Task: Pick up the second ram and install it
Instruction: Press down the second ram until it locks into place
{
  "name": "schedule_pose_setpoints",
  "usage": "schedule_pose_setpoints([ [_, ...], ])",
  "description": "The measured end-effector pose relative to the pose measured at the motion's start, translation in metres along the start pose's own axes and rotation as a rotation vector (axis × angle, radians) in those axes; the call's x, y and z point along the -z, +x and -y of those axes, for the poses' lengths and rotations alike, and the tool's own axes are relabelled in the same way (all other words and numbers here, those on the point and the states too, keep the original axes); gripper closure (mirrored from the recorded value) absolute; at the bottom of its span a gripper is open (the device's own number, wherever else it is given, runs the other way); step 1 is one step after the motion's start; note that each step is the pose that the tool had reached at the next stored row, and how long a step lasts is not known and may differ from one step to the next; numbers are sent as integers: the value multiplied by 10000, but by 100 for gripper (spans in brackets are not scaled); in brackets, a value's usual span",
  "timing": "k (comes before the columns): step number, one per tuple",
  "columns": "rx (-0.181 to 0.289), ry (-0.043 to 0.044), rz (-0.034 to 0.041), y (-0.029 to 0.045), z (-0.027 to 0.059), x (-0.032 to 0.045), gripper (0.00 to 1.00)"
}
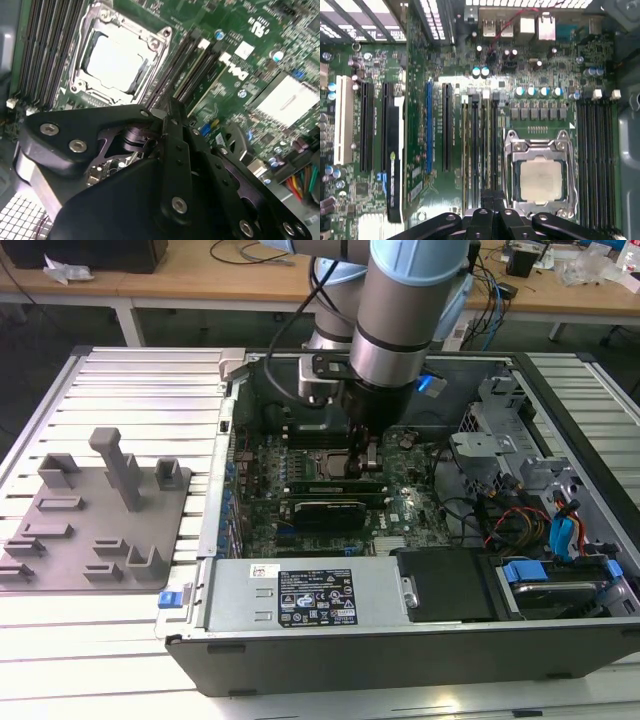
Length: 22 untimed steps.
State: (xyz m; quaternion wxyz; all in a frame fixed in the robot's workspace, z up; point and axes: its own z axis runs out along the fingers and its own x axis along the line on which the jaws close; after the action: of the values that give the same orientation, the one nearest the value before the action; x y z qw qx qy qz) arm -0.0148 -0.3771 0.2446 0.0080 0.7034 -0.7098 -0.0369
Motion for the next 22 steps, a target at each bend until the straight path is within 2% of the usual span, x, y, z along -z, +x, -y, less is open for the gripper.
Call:
schedule_pose_setpoints([
  [5, 0, 4, 1, 2, -152, -10, 92],
  [9, 1, 10, 0, 3, -338, -24, 92],
  [11, 1, 10, 0, 4, -399, -30, 92],
  [17, 0, 10, -1, 5, -498, -50, 92],
  [20, 2, 10, -1, 5, -499, -50, 92],
  [22, 1, 10, 0, 7, -497, -85, 92],
])
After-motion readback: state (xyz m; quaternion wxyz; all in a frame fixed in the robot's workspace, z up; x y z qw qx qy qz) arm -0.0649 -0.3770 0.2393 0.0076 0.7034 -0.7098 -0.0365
